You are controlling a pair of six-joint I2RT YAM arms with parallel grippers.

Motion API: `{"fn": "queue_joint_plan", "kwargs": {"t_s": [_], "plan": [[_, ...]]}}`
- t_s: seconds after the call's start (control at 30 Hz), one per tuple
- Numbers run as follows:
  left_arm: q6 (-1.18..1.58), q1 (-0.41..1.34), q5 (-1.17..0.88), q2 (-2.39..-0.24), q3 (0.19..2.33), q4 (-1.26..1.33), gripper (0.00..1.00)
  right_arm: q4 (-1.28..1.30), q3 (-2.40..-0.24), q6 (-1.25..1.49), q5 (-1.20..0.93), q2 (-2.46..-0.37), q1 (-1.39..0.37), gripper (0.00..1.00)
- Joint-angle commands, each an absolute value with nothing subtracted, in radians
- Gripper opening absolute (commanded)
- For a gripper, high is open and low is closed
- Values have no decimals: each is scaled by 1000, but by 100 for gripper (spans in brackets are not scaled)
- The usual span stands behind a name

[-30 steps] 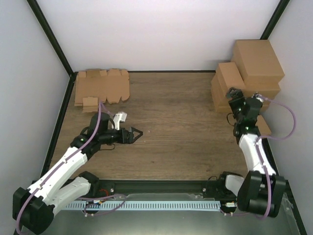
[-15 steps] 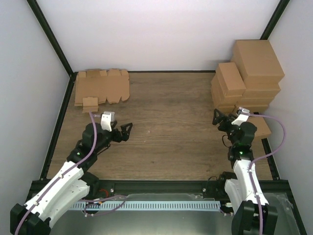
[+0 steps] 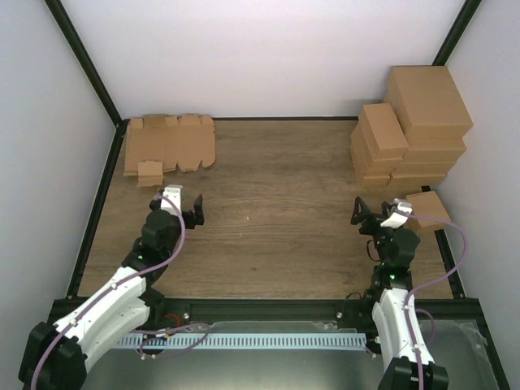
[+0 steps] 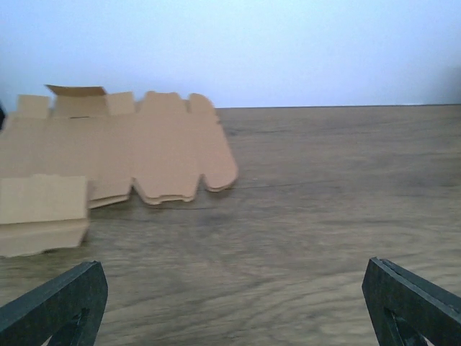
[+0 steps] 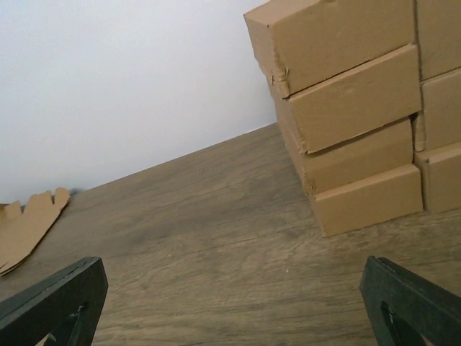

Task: Fold the paper box

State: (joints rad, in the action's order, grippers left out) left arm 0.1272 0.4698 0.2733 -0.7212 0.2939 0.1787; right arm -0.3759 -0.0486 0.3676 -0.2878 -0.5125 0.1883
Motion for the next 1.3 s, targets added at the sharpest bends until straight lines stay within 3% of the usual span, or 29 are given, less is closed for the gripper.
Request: {"fn": "queue_joint_plan", "kwargs": {"t_s": [0.0,0.17,0.4,0.57,0.93,1.27], "plan": [[34,449,406,-807,263,376,100,-528,-40,297,-246,-525,186,100],[-16,412,436,-915,286,437,100,-550,-28,255,-197,-632,185,100],[-17,175,275,-1013,225,675,100,-910,17,241,-212,-807,186,100],[-16,113,213,-1138,221,807,100,-1076,-20,256,-265,-1023,185,100],[19,111,215,-1260,241,857,100,-957,-95,389,-53,-1146,182,100],[29,110,222,-1255,243,841,100,-897,-153,388,-56,-1200,180,100]]}}
